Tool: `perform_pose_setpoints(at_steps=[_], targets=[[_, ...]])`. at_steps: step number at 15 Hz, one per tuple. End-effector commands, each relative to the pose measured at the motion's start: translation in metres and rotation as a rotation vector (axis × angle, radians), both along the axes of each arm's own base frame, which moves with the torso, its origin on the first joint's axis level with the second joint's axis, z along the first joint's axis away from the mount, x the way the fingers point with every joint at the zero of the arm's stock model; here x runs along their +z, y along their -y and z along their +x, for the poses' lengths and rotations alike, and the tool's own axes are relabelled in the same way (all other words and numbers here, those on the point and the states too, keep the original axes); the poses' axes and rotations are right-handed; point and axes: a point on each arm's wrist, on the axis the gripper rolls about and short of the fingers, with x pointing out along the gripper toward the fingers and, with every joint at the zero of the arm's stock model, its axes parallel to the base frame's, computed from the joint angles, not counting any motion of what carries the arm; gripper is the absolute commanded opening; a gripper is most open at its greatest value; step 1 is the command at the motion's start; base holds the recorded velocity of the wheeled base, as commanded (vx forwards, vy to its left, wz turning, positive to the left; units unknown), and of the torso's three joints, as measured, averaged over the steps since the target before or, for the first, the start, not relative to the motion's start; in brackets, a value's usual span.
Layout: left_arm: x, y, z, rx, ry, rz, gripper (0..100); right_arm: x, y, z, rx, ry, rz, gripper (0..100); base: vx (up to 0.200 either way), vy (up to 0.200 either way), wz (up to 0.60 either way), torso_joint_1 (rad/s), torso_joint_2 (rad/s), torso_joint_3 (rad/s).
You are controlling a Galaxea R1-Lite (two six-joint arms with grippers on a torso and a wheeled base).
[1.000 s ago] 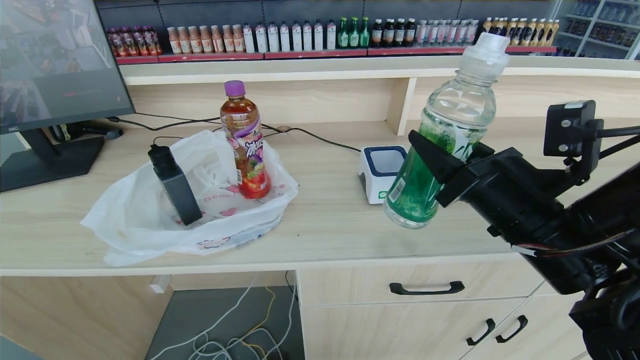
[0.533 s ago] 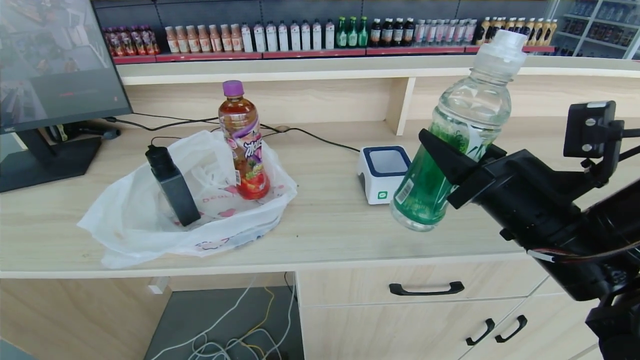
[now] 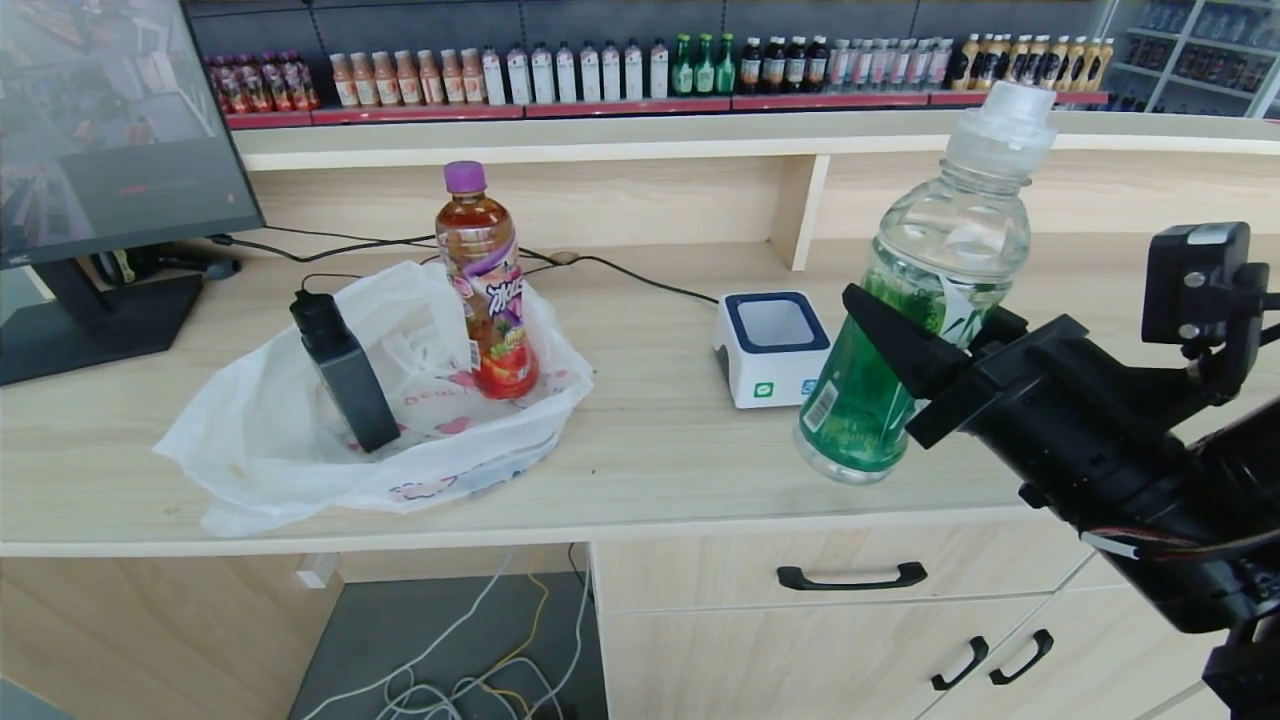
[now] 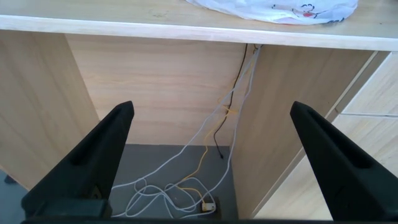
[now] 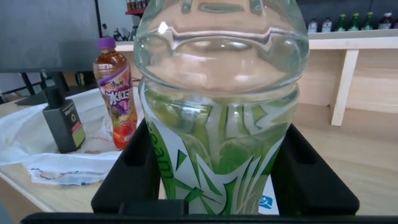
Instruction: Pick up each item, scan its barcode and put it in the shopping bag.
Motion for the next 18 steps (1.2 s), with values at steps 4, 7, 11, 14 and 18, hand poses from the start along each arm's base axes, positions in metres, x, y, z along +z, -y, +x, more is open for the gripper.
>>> perform_pose_setpoints(at_steps=[4, 7, 11, 14, 18], targets=[[0.000, 0.000, 0.000, 0.000, 0.000, 0.000, 100, 0.005, -0.001, 0.003, -0.007, 0.022, 0.008, 0, 0.000, 0.000, 0.00, 0.000, 0.00, 0.000], [0.000, 0.000, 0.000, 0.000, 0.000, -0.001, 100, 0.022, -0.008, 0.014, -0.027, 0.104, 0.013, 0, 0.000, 0.000, 0.00, 0.000, 0.00, 0.000], [0.000, 0.000, 0.000, 0.000, 0.000, 0.000, 100, 0.021, -0.011, 0.038, -0.049, 0.146, -0.036, 0, 0.000, 0.000, 0.00, 0.000, 0.00, 0.000], [0.000, 0.000, 0.000, 0.000, 0.000, -0.001, 100, 0.015, 0.011, 0.074, -0.026, 0.245, -0.197, 0, 0.000, 0.000, 0.00, 0.000, 0.00, 0.000], [0.000, 0.000, 0.000, 0.000, 0.000, -0.001, 100, 0.027, -0.002, 0.115, -0.026, 0.326, -0.179, 0, 0.000, 0.000, 0.00, 0.000, 0.00, 0.000]])
